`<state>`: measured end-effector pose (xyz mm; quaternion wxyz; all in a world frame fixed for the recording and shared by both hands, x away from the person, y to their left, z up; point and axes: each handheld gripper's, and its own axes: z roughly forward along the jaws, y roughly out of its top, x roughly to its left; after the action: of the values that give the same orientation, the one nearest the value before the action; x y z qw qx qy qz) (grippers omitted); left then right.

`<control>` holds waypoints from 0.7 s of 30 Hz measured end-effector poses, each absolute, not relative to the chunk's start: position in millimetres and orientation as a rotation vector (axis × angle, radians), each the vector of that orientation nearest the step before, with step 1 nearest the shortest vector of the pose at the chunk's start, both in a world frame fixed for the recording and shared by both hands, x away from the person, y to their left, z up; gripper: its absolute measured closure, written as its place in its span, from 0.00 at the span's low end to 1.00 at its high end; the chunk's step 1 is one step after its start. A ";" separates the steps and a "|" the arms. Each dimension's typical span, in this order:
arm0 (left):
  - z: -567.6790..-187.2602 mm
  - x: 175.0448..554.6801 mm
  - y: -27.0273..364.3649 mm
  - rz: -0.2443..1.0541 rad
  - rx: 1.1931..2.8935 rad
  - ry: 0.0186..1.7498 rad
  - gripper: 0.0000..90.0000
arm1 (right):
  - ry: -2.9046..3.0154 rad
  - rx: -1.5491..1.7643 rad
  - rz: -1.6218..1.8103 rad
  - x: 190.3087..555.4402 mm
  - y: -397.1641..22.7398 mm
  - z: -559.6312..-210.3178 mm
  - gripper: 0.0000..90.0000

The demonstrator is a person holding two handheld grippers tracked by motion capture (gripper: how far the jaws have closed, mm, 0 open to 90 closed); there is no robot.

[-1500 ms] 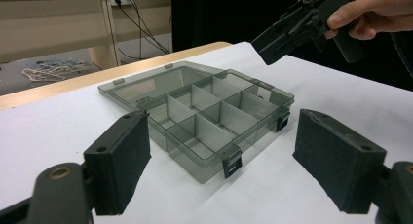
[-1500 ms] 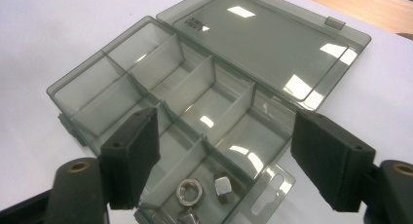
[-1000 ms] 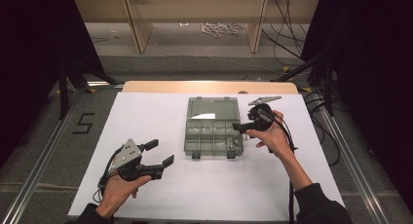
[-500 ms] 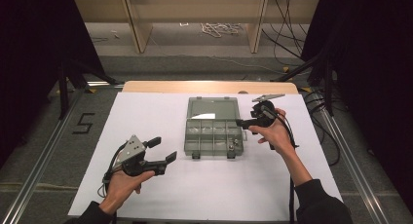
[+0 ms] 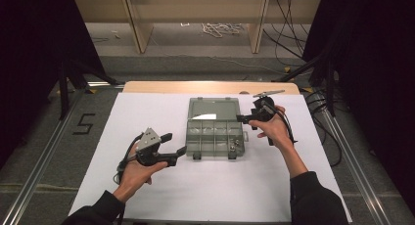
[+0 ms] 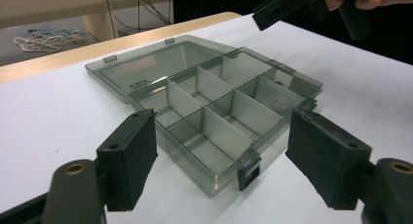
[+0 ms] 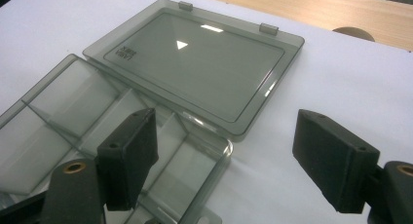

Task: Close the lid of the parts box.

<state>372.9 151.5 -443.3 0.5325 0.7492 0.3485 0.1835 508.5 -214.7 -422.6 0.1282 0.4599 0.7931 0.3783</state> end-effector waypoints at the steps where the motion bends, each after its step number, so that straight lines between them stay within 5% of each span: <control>1: -444.3 375.4 150.6 0.431 1.790 0.850 0.30 | 2.306 1.361 1.109 509.4 -214.4 -422.3 0.28; 21: -466.4 414.2 129.4 0.341 1.952 0.942 0.48 | 2.306 1.443 1.037 540.7 -210.6 -430.6 0.30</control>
<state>414.2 129.4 -466.4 0.4563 0.7916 0.3821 0.1385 540.7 -210.6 -430.6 0.1149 0.4925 0.7869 0.3537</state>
